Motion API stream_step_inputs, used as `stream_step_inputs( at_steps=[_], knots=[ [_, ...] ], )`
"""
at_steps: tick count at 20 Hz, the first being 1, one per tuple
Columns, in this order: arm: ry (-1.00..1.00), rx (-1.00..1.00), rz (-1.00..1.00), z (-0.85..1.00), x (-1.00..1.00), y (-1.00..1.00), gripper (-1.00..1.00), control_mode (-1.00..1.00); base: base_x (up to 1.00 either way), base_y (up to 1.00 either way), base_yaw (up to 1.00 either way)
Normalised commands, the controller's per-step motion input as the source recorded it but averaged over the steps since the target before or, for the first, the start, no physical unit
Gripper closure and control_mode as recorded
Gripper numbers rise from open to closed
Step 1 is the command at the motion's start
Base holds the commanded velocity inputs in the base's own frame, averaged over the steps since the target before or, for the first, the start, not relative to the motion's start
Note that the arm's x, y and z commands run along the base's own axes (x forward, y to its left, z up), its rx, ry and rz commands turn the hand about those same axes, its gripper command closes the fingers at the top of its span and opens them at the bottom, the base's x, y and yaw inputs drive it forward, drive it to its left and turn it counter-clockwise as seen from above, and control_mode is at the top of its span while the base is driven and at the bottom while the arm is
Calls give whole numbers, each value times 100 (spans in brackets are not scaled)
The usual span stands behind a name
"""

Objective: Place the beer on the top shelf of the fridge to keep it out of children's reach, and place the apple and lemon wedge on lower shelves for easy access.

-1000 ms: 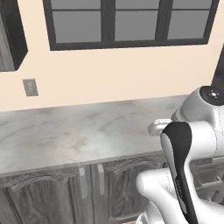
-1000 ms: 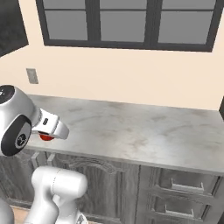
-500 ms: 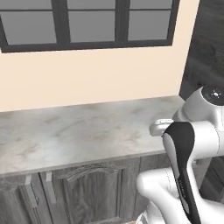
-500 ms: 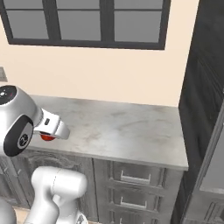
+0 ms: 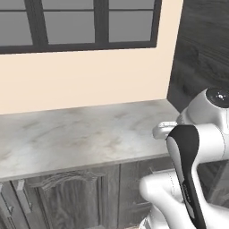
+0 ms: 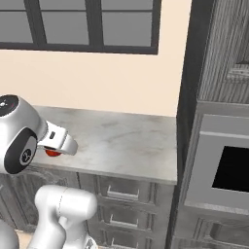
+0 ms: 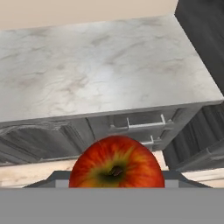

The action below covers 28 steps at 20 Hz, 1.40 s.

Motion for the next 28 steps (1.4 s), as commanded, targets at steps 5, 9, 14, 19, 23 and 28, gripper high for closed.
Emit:
stream_step_inputs(
  at_steps=[5, 9, 14, 19, 23, 28],
  knots=[
    [0, 0, 0, 0, 0, 0, 100, 100, -27, -41, -1],
    [0, 0, 0, 0, 0, 0, 100, 100, -39, -34, 0],
    [0, 0, 0, 0, 0, 0, 100, 100, -31, -36, 0],
    [0, 0, 0, 0, 0, 0, 100, 100, 0, -63, -3],
    [0, 0, 0, 0, 0, 0, 100, 100, 0, -81, -2],
    [0, 0, 0, 0, 0, 0, 100, 100, 0, -76, -1]
  ],
)
